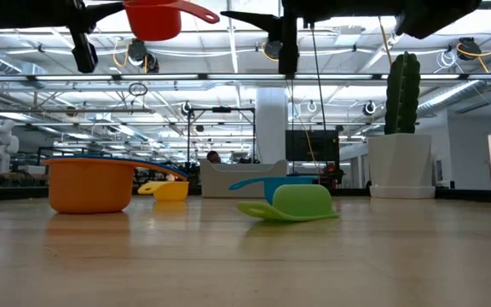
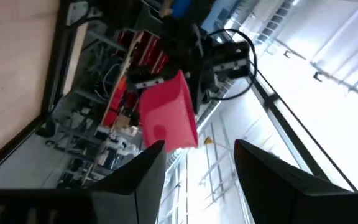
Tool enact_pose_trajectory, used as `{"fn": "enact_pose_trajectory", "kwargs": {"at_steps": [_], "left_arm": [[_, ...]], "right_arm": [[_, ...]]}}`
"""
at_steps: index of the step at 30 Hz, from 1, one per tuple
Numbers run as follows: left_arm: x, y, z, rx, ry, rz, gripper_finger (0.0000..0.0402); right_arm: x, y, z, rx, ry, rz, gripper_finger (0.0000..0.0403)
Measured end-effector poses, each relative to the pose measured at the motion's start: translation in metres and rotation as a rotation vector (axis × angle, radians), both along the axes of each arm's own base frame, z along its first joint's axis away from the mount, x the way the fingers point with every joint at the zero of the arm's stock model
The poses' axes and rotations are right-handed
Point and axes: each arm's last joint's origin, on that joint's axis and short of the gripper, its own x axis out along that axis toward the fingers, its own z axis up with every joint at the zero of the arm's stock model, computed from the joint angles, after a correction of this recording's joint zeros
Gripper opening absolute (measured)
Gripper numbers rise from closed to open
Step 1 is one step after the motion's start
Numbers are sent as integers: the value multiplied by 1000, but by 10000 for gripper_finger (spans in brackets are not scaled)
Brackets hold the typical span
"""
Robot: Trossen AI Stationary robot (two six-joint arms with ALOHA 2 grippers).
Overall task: Nest measuring cups in basket
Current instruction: Stack the red measuring cup into the blue measuring cup
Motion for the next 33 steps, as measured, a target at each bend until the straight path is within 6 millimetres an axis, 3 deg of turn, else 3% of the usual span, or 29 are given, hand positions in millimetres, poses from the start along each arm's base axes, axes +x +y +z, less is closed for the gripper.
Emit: {"fn": "enact_pose_trajectory", "kwargs": {"at_steps": [7,28,33], "left_arm": [[-2,0,6,-2,-60,4,7],[9,-1,0,2,-27,65,7],[10,0,-1,-1,-18,81,7]], "right_arm": [[2,-6,-4,13,35,-16,183],[7,-24,-1,-81,11,80,182],[7,-28,-1,-83,10,95,161]]}}
